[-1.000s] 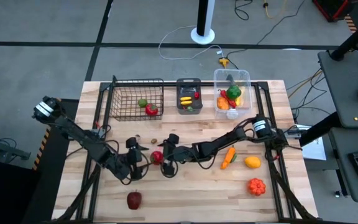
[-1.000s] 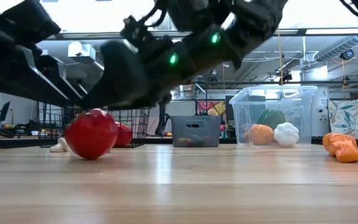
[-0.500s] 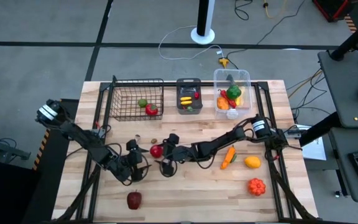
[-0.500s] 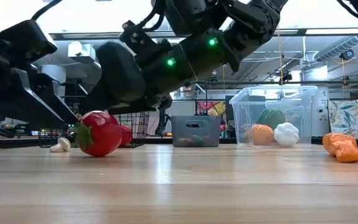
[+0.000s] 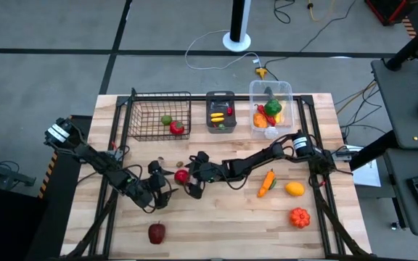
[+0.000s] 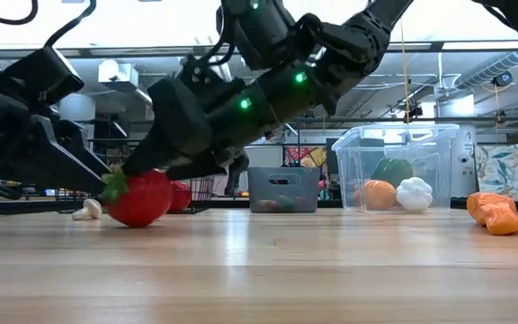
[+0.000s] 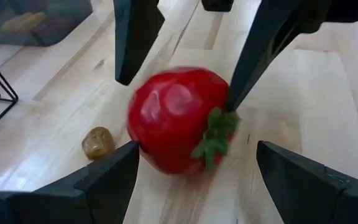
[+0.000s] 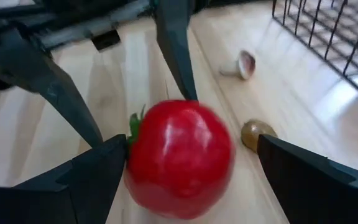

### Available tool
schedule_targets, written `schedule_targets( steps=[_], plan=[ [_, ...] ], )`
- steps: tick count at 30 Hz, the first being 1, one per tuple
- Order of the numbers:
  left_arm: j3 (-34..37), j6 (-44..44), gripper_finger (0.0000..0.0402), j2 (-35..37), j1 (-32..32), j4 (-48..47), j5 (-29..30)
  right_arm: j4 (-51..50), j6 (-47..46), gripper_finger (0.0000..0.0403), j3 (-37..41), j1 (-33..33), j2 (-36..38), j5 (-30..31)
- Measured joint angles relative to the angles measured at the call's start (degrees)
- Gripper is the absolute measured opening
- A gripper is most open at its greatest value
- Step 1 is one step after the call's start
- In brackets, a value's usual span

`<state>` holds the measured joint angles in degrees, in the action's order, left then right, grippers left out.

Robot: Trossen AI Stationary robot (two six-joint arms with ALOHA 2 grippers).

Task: Sort produce into baskets
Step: Put the tomato into the black basket

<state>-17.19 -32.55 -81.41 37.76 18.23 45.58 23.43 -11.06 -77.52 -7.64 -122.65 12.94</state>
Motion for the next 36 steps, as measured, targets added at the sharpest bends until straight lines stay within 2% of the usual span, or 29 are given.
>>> schedule_targets(
  steps=[5,13,22,28,36],
  plan=[
    [0.09,0.75,0.0306,-2.34,-0.76,3.06,-1.56,1.62,-2.99,0.0352,-0.02,0.85,-2.38,-5.15],
    [0.11,0.54,0.0306,-5.15,-0.83,7.09,-2.67,2.02,-1.74,0.0349,-0.02,0.95,-2.96,-5.25],
    [0.11,0.54,0.0306,-3.88,-0.83,7.27,-2.60,1.19,-0.45,0.0276,-0.11,0.90,-2.95,-4.43],
    [0.11,2.77,0.0306,1.40,-0.51,5.52,-1.48,-3.81,-0.01,0.0276,-0.09,0.90,-0.34,-4.48],
    [0.09,8.70,0.0306,15.64,2.16,3.48,3.17,-15.70,1.84,0.0284,-0.25,4.59,12.14,-4.58]
  ],
)
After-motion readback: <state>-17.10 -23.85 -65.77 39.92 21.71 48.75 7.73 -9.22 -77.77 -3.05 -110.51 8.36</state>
